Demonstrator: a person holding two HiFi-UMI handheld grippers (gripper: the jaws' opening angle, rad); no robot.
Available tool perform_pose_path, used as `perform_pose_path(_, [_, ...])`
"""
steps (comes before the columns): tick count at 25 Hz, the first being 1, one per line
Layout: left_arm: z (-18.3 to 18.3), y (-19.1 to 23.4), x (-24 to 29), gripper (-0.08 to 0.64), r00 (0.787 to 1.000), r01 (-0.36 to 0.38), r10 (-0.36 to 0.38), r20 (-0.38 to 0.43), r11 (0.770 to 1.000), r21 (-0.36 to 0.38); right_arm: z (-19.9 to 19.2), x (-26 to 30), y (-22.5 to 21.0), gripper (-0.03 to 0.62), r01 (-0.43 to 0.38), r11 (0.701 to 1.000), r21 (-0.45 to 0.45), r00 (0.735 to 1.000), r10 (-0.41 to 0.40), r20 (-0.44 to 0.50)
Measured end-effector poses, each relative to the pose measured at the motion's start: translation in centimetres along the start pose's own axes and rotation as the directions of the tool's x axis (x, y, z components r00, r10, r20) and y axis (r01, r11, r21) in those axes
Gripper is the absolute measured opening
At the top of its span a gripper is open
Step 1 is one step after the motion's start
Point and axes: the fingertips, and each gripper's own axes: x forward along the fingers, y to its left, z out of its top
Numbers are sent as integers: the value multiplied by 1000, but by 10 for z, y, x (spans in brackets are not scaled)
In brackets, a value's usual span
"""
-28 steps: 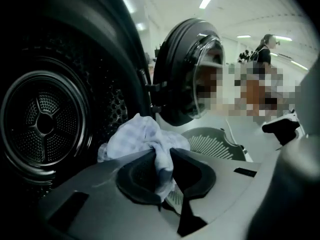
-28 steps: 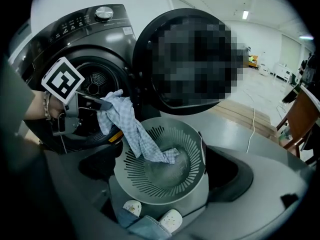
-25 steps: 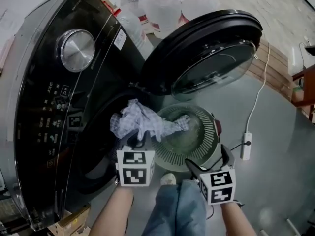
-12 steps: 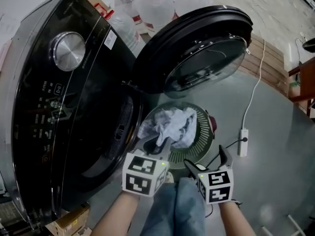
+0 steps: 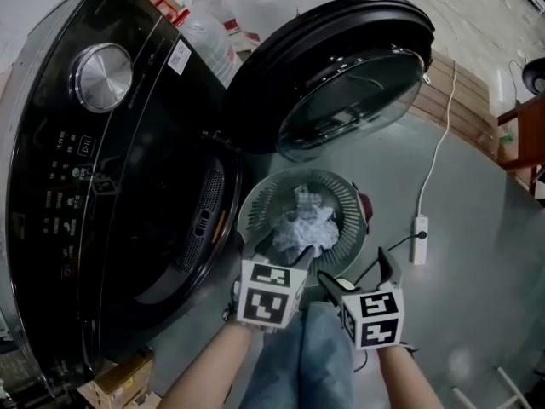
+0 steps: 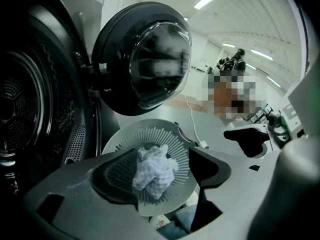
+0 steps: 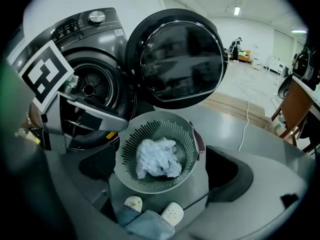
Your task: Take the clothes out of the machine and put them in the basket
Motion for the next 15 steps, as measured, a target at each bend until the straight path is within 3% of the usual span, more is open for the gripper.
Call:
perform_pose_path(3, [-3,9,0,347,1000,-21,21,2,999,-24,-4,1,0,560,0,1000,1,1000,0,-8])
perform_pose_path(15, [-26,71,-6,347,986,-166,167,-1,983,-78,-10,17,4,560,-8,1000,-17,1000,7,-27])
